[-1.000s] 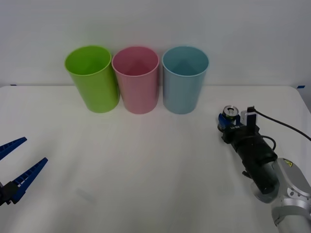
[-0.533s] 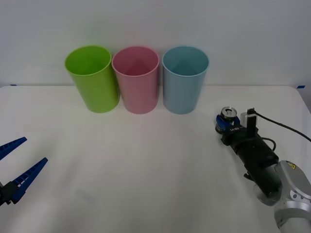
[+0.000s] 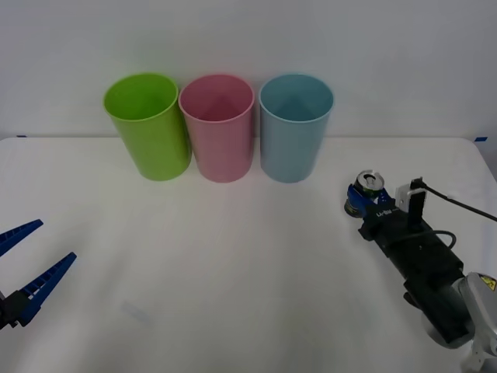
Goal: Grasp the object on the table and drop it into the matching bin: aluminum can to the light blue bin, PET bottle to the pink bin.
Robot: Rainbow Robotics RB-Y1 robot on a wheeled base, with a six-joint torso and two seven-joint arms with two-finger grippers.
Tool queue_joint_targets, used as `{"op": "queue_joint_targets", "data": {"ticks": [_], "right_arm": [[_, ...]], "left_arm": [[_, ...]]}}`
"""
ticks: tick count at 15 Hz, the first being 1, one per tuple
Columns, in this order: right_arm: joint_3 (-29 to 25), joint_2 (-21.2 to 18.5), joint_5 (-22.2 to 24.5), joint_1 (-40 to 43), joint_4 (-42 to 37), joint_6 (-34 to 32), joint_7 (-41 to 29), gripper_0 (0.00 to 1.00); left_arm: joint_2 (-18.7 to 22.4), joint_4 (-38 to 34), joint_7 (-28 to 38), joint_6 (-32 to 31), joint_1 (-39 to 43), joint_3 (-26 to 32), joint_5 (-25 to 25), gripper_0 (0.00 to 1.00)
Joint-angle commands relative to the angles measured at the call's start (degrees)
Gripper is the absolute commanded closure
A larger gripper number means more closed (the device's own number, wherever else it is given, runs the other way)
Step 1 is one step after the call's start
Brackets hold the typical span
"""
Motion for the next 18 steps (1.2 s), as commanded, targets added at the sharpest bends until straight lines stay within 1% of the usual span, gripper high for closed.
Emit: {"op": "queue_joint_targets", "data": {"ticks": [1,6,8,9,12,14,15,16,18], "right_arm": [[3.47,-2.60,-0.02,3.73,-7.85,0.73,-6.93,1.00],[7.51,-8.22,-0.02,6.37,-18.74,1.26,-17.83,1.00],[7.87,-10.51,0.42,6.19,-21.56,1.26,-20.99,1.00],[8.04,-12.26,0.94,5.75,-23.31,1.26,-23.19,1.00],[8.22,-16.40,1.03,3.20,-25.25,1.26,-27.32,1.00],[8.22,-18.42,1.29,0.65,-25.34,1.26,-27.67,1.00],[8.22,-19.65,1.82,-1.19,-25.34,1.26,-28.99,1.00],[8.22,-20.35,2.88,-2.69,-25.42,1.17,-31.71,1.00],[8.22,-20.53,6.74,-5.59,-25.16,1.17,-35.58,1.00]], "left_arm": [[0.00,0.00,0.00,0.00,0.00,0.00,0.00,0.00],[0.00,0.00,0.00,0.00,0.00,0.00,0.00,0.00],[0.00,0.00,0.00,0.00,0.00,0.00,0.00,0.00],[0.00,0.00,0.00,0.00,0.00,0.00,0.00,0.00],[0.00,0.00,0.00,0.00,0.00,0.00,0.00,0.00],[0.00,0.00,0.00,0.00,0.00,0.00,0.00,0.00],[0.00,0.00,0.00,0.00,0.00,0.00,0.00,0.00],[0.00,0.00,0.00,0.00,0.00,0.00,0.00,0.00],[0.00,0.00,0.00,0.00,0.00,0.00,0.00,0.00]]}}
